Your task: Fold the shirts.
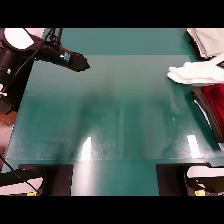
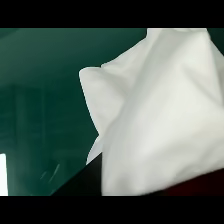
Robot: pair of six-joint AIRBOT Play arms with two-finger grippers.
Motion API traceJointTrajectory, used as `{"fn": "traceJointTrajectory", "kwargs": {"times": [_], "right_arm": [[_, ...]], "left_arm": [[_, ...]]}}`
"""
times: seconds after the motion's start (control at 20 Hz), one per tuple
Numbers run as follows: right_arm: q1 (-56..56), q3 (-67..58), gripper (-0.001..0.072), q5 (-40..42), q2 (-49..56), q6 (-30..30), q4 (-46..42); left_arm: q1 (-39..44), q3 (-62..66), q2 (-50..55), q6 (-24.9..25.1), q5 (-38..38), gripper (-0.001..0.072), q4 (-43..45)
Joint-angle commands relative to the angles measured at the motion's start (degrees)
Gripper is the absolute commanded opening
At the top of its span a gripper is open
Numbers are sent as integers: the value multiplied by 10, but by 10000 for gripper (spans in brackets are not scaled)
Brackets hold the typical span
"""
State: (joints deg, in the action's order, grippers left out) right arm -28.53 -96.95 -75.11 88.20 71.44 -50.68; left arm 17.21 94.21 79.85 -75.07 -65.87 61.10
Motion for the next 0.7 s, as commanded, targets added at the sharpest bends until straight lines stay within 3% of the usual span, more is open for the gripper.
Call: {"fn": "traceJointTrajectory", "kwargs": {"times": [0.0,0.25,0.4,0.65], "right_arm": [[-62,-35,9,-7,-5,-11,1],[-72,-143,9,-60,-37,-12,-25],[-85,-152,9,-95,-71,34,-97],[-156,-151,10,-169,-104,84,-110]], "left_arm": [[13,-1,0,0,25,26,0],[13,-1,0,0,44,25,-2],[13,-1,0,1,49,26,-2],[13,-1,0,1,50,25,-2]]}}
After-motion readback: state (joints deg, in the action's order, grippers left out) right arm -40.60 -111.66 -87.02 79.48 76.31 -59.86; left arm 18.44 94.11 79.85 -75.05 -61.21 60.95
